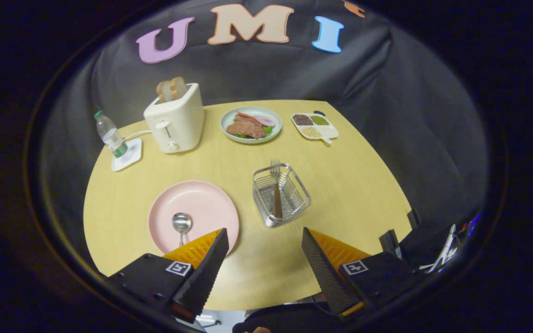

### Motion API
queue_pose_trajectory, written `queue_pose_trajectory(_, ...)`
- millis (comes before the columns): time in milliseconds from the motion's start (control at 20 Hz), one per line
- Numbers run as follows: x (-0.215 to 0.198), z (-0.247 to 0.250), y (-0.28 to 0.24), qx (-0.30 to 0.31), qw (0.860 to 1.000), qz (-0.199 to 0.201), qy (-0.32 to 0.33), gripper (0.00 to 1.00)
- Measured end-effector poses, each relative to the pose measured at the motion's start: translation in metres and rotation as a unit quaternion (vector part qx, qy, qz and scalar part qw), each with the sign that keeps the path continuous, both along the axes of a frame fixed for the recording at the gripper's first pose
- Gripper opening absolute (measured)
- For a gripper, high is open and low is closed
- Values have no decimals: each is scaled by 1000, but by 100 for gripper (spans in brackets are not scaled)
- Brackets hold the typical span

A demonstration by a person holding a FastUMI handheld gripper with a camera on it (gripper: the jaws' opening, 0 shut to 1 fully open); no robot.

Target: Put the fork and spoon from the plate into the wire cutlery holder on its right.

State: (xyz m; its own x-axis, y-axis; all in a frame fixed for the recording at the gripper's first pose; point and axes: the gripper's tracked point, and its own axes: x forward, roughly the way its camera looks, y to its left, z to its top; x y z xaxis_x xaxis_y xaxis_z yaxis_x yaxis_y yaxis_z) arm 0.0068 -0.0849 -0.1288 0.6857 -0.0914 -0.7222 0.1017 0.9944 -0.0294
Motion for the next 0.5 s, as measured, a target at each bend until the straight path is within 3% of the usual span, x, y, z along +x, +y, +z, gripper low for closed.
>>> queue_pose_trajectory(500,-56,-19,105,-1,992,117,-42,100)
